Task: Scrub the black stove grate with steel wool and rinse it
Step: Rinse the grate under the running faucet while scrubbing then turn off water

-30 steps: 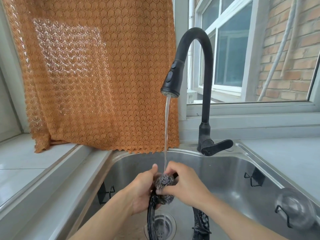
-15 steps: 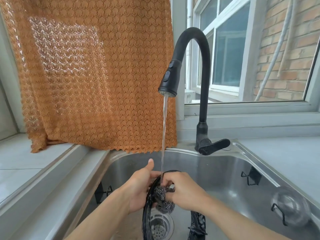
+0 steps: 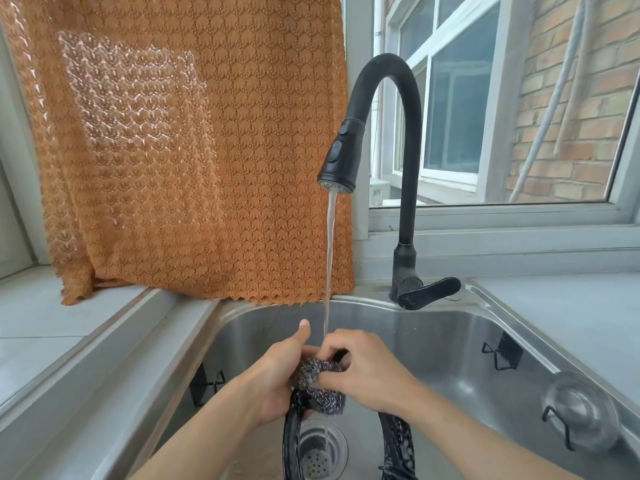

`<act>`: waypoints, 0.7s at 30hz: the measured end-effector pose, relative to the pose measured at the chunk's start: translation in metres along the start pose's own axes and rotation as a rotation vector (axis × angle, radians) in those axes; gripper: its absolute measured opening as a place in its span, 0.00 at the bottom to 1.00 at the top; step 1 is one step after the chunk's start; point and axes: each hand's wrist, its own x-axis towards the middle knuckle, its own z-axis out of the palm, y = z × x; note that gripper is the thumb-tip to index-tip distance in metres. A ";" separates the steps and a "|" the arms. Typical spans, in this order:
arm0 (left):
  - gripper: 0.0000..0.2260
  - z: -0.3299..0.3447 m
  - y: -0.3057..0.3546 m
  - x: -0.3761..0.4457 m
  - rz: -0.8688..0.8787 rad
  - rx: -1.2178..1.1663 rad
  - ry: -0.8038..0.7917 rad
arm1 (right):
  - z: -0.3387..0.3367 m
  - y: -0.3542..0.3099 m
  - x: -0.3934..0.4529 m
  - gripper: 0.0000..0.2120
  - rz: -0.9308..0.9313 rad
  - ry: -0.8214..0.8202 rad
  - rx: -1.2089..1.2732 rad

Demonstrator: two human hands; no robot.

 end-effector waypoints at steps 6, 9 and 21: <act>0.37 -0.001 0.000 0.000 0.001 0.015 0.009 | 0.000 0.007 -0.001 0.08 0.076 -0.083 -0.085; 0.36 -0.003 0.001 -0.001 0.013 -0.005 0.021 | -0.004 0.004 0.000 0.09 0.004 -0.003 -0.028; 0.37 -0.001 0.004 -0.007 0.044 -0.039 0.003 | -0.001 0.001 -0.001 0.11 -0.055 -0.036 -0.166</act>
